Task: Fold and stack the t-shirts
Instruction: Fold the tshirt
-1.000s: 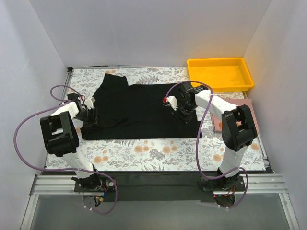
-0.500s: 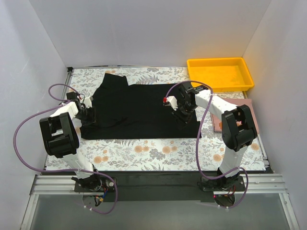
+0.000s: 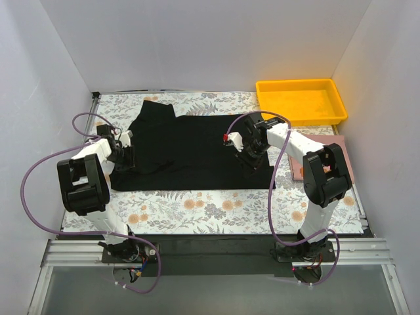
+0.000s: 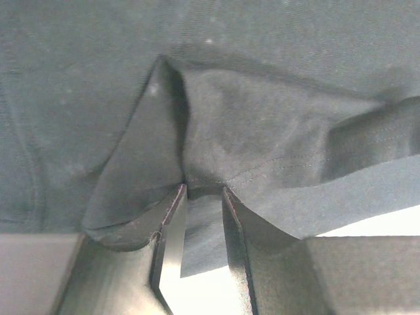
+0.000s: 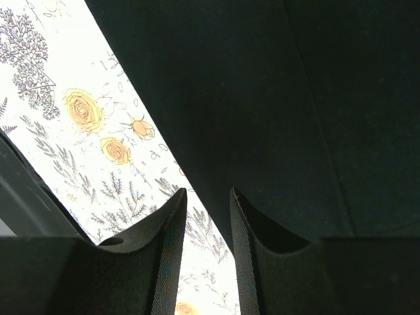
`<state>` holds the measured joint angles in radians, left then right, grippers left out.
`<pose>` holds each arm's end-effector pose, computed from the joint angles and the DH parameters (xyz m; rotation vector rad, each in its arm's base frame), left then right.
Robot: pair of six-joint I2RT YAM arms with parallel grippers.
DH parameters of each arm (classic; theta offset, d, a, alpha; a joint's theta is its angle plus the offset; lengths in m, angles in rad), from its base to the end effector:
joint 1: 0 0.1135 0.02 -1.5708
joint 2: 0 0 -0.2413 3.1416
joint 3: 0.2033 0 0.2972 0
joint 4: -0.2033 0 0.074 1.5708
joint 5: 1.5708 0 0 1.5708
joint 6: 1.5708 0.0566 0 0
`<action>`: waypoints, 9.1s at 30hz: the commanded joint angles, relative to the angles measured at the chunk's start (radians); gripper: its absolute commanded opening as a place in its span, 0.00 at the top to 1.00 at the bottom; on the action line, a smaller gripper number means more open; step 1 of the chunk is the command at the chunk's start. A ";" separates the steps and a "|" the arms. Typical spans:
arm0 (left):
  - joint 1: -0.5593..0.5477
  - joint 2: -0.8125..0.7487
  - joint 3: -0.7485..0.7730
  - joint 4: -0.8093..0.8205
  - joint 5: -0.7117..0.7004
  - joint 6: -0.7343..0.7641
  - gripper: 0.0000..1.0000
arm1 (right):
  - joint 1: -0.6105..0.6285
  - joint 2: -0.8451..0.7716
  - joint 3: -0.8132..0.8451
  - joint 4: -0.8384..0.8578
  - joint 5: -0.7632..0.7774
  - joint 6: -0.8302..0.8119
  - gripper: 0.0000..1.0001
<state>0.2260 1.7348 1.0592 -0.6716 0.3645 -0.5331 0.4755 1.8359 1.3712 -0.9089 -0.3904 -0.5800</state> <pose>0.3478 0.0593 0.0926 -1.0263 2.7361 -0.5823 0.3414 0.2000 0.1457 -1.4964 2.4555 0.5528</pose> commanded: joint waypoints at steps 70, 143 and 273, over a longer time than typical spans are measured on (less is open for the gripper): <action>0.026 -0.037 0.367 -0.201 0.241 0.226 0.46 | -0.084 -0.012 0.227 0.008 0.123 -0.035 0.46; 0.101 0.068 0.547 -0.135 0.363 0.142 0.41 | -0.179 0.261 0.471 0.042 0.191 -0.083 0.56; -0.106 0.688 1.076 0.082 0.017 0.030 1.00 | -0.276 0.200 0.158 0.636 0.180 0.503 0.99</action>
<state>0.1135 2.4966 2.1414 -0.6186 0.3538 -0.4957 0.2012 2.1326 1.5291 -0.2337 -0.1638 -0.0235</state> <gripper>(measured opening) 0.026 0.024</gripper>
